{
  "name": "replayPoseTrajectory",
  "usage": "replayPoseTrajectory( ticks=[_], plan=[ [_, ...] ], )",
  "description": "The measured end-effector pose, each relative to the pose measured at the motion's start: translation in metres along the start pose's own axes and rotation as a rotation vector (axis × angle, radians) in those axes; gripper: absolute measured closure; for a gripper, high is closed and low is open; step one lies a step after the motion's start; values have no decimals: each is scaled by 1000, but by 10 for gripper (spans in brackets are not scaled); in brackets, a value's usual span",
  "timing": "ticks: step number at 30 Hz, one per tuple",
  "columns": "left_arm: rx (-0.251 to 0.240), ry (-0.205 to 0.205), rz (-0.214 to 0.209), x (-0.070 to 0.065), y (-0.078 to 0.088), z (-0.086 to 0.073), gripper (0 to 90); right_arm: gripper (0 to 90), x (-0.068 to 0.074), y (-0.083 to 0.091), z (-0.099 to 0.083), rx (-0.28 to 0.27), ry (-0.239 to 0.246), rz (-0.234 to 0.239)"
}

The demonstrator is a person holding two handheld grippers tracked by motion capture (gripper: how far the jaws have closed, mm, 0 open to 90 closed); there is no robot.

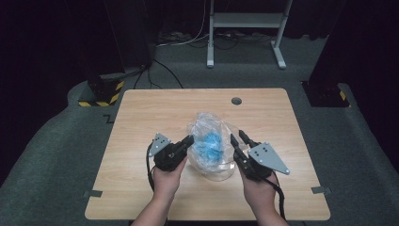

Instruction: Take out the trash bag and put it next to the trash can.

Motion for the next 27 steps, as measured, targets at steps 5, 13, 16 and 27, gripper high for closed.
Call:
replayPoseTrajectory(
  ticks=[5,13,16,27],
  plan=[
    [-9,1,3,0,1,2,871,679,-25,5,1,0,-14,-47],
    [-14,-27,5,-1,3,4,873,667,-52,10,-11,26,-9,-106],
    [-15,-50,6,-4,2,6,873,656,-57,11,-19,46,-10,-117],
    [-39,-74,-20,-9,6,14,877,580,-67,-1,-57,152,0,-151]
  ],
)
Point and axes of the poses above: each handheld gripper's, and its own axes: y roughly backward along the jaws, z roughly out of its top, x roughly to its left, the point moved 2 cm from there along -y, roughly forward along the jaws, and after that the axes turned 13 degrees about -z, right-handed, at the moved point
